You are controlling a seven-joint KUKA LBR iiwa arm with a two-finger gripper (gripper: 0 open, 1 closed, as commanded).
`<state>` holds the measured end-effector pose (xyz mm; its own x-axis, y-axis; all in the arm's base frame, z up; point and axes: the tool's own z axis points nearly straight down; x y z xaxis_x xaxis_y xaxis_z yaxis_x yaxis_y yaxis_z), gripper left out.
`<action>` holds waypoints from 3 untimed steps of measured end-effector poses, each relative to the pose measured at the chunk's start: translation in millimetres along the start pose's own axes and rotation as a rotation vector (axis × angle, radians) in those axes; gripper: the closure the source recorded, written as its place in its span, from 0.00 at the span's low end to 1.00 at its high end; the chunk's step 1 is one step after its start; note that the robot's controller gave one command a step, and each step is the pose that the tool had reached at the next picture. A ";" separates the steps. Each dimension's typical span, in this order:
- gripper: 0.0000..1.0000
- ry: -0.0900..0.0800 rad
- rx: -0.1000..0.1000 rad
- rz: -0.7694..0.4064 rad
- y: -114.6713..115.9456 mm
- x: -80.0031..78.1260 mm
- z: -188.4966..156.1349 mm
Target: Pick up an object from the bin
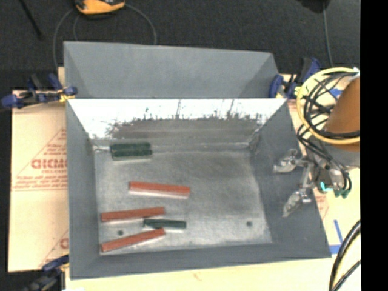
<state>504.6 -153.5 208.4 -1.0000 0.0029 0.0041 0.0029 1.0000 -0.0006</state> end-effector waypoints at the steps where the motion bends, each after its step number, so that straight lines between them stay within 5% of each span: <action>1: 0.00 -0.008 0.002 -0.003 0.6 -1.8 -4.1; 2: 0.00 -0.014 0.003 -0.015 3.8 10.8 44.3; 3: 0.00 -0.006 0.001 -0.027 34.4 31.0 82.8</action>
Offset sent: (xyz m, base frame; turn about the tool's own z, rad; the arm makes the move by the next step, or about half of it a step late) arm -0.0316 0.0094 -0.1114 -0.0344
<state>473.4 -119.0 125.7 -0.9997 -0.0236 -0.0016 -0.0236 0.9997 -0.0013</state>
